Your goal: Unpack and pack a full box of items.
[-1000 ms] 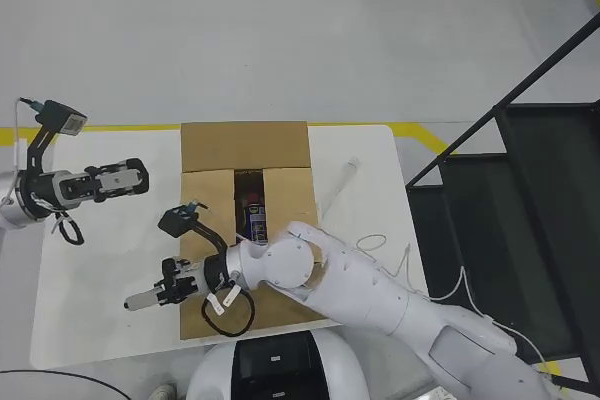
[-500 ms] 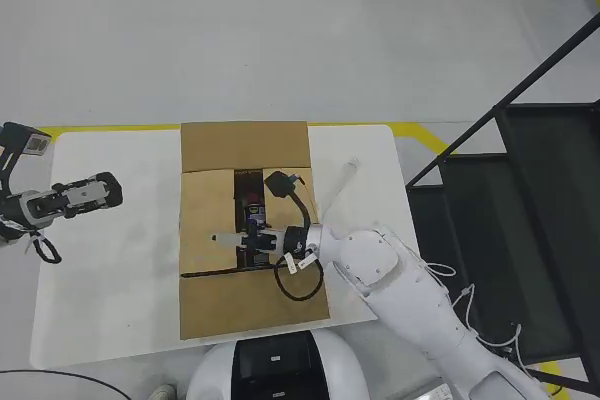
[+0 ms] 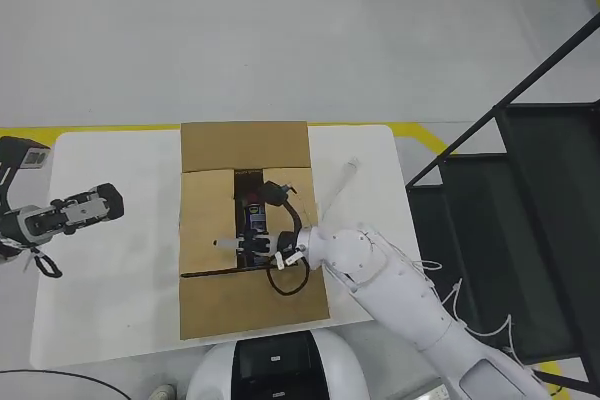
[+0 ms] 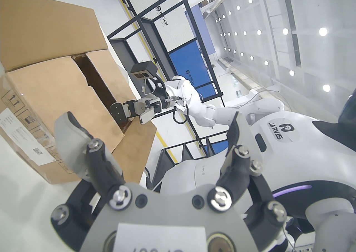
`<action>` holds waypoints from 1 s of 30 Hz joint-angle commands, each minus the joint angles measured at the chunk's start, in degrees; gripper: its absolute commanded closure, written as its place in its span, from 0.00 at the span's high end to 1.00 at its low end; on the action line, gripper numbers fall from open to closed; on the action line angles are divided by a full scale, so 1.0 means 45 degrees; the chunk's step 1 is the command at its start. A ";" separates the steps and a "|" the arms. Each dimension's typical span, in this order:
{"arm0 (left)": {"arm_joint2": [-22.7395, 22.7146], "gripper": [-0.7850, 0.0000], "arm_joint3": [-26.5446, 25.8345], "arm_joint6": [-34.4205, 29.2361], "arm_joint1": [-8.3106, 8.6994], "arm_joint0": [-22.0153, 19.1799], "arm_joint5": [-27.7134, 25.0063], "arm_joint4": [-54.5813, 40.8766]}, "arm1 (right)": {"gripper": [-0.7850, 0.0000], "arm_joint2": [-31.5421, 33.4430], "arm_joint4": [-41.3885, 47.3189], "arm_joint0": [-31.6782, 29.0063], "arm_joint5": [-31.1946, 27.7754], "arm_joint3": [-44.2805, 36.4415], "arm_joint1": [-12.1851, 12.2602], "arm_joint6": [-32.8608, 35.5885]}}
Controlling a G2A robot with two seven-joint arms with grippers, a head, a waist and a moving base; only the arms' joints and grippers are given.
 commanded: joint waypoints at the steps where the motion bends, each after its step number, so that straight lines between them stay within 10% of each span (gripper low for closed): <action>1: 0.0005 1.00 -0.0090 0.0072 -0.0019 0.0090 0.0025 0.0059 | 1.00 -0.0201 0.0203 0.0153 -0.0158 0.0154 -0.0063 0.0071; 30: 0.0414 1.00 -0.0177 0.0125 -0.0252 -0.1331 0.0763 -0.0027 | 1.00 -0.3646 0.2123 0.3194 -0.3236 0.1696 -0.1679 -0.0894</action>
